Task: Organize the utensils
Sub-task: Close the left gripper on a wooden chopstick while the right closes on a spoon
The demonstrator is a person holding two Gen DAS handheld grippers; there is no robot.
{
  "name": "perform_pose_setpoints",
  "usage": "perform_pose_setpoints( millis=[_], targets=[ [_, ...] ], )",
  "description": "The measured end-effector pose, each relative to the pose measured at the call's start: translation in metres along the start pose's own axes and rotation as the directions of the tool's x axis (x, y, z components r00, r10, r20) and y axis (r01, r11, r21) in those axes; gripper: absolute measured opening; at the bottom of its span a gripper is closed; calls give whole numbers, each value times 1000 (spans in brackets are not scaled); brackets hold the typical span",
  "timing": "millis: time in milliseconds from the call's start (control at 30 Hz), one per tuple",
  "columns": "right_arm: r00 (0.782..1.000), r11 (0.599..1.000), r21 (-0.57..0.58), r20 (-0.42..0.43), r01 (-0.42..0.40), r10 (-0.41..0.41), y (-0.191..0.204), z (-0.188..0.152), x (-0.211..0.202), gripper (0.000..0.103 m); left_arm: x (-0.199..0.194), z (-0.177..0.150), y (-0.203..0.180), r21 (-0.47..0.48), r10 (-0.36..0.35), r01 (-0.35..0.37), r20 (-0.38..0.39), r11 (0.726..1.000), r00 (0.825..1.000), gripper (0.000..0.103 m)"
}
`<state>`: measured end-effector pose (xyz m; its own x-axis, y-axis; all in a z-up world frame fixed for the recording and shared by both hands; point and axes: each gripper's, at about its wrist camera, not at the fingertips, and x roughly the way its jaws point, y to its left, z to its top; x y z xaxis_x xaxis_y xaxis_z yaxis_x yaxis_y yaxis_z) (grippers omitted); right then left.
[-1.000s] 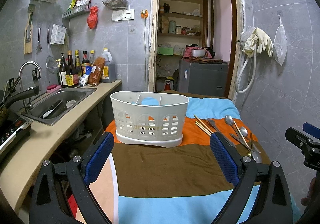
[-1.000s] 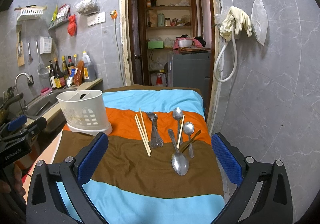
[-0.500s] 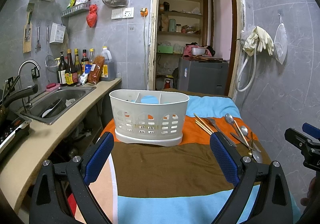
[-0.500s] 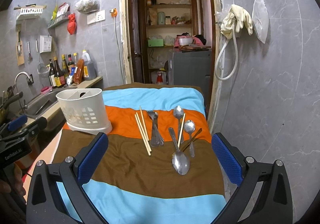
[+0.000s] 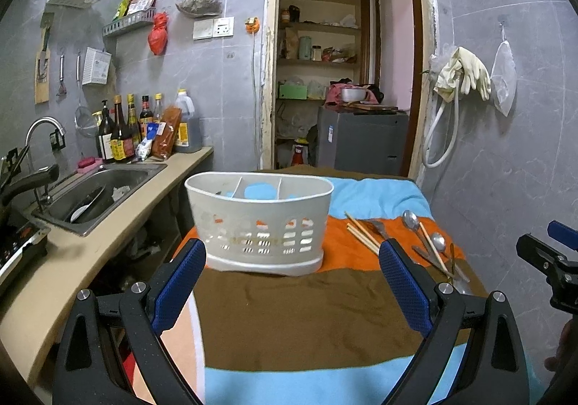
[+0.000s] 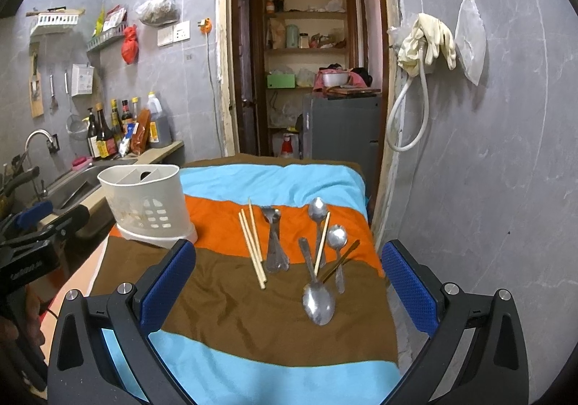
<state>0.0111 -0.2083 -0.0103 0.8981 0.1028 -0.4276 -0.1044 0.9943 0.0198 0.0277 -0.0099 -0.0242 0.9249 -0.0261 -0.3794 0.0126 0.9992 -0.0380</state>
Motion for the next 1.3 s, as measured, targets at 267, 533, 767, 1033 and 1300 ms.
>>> perform_pose_setpoints(
  millis=[267,533,767,1033,1300],
  targets=[
    [999,999,-46,32,21,-19,-19,21,-2,103,13,26,-31,12,-46,46,20,999,999,94],
    [1000,999,-45,-28,-4,3,-64,28,29,103,55,39,-80,5,-92,93,-78,996,993,94],
    [989,995,-26,-119,-92,88,-98,26,75,103,104,43,-98,-19,-45,43,-162,999,986,94],
    [944,978,88,-257,-190,206,-121,15,128,81,146,35,-108,-27,-1,-6,-238,1000,971,90],
    [885,960,151,-375,-236,277,-130,-7,164,50,184,14,-106,-61,5,-28,-342,998,940,60]
  ],
)
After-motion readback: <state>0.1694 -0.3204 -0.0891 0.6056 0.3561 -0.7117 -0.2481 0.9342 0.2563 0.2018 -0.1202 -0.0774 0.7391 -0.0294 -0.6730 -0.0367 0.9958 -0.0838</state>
